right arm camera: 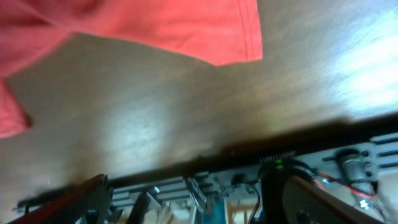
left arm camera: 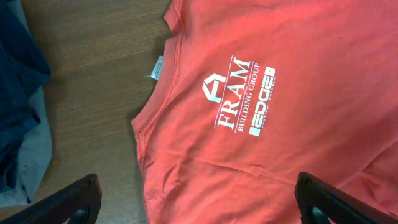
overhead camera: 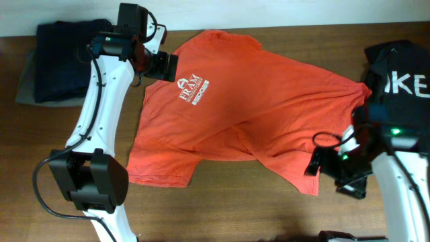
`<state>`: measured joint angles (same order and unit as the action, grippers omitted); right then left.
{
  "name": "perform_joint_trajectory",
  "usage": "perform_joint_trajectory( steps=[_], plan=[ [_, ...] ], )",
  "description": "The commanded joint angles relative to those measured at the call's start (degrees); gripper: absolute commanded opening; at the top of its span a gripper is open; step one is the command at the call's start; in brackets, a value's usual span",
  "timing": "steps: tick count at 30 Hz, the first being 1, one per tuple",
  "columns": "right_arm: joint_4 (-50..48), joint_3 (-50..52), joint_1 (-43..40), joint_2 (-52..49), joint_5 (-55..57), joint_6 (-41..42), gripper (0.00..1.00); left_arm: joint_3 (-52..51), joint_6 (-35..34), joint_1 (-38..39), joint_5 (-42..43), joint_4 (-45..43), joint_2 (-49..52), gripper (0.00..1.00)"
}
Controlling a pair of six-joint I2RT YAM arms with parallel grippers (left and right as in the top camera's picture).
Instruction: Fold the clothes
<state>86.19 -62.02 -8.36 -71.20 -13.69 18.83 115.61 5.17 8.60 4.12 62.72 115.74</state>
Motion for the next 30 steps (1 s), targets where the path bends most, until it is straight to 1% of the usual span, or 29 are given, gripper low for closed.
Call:
perform_joint_trajectory(
  steps=[1,3,5,8,14,21,24,27,28,30],
  plan=[
    [-5.3,7.1,0.5,1.1,-2.1,2.7,0.91,0.4,1.0,0.0,0.7,-0.1,0.9,0.99],
    [-9.0,10.1,0.5,1.1,-2.1,4.8,0.92,0.4,1.0,0.0,0.6,-0.2,1.0,0.99],
    [-14.8,14.5,0.5,1.1,-1.6,5.7,0.92,0.4,1.0,0.0,0.6,-0.5,1.0,0.99],
    [-19.3,18.4,0.5,1.0,0.8,9.1,0.92,0.4,1.0,0.0,0.6,-0.8,1.2,0.99],
    [-28.1,24.7,0.5,-0.4,0.9,9.7,0.91,0.4,1.0,0.0,0.6,-1.1,1.5,0.99],
    [-33.0,26.7,0.5,-4.2,4.7,12.3,0.91,0.4,1.0,0.0,0.6,-1.0,1.6,0.99],
    [-34.7,26.7,0.5,-6.4,5.4,12.7,0.86,0.4,1.0,0.0,0.6,-1.0,1.6,0.99],
    [-36.4,26.7,0.5,-8.9,6.0,13.2,0.83,0.4,1.0,0.0,0.6,-1.0,1.6,0.99],
    [-37.0,26.7,0.5,-9.8,6.0,13.2,0.80,0.4,1.0,0.0,0.6,-1.0,1.6,0.99],
    [-37.6,26.7,0.5,-11.4,6.0,13.2,0.71,0.4,1.0,0.0,0.6,-1.0,1.6,0.99]
  ],
)
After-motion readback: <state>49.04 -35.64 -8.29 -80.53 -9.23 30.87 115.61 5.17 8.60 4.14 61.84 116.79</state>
